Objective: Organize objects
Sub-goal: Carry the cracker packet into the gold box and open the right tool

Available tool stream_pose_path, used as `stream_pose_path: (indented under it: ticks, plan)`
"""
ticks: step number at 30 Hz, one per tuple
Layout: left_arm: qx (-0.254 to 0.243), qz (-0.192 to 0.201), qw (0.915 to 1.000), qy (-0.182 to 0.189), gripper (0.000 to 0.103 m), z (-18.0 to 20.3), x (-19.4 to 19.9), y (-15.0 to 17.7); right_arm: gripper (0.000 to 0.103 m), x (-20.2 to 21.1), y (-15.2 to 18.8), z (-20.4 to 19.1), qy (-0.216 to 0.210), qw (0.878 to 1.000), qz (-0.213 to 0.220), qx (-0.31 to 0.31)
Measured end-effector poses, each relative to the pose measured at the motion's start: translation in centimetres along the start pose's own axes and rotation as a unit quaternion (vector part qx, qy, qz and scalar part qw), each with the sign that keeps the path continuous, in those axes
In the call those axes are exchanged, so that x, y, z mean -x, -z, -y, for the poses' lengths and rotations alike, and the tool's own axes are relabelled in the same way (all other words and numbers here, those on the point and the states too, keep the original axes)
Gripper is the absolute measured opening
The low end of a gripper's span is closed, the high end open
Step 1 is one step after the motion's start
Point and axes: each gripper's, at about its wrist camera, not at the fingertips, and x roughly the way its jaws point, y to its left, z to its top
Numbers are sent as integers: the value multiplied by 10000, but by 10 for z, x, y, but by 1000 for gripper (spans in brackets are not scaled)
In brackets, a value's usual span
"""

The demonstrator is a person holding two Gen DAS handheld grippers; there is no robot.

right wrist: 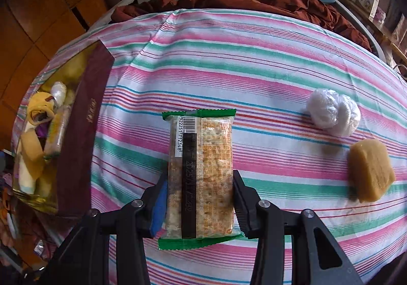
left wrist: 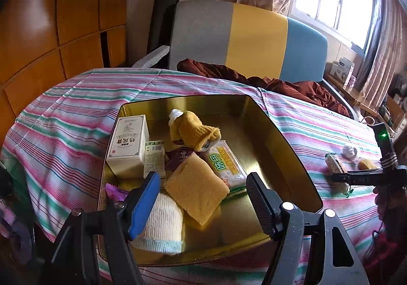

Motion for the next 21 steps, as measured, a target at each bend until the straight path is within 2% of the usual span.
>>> stream_pose_path:
  ticks: [5, 13, 21]
  plan:
    - [69, -8, 10000, -11, 71, -7, 0, 2, 46, 21, -9, -26, -208, 9993, 279, 154]
    - [238, 52, 9997, 37, 71, -17, 5, 3, 46, 54, -19, -105, -535, 9926, 669, 859]
    - [501, 96, 9987, -42, 72, -40, 11, 4, 46, 22, -25, -183, -771, 9855, 351, 1468]
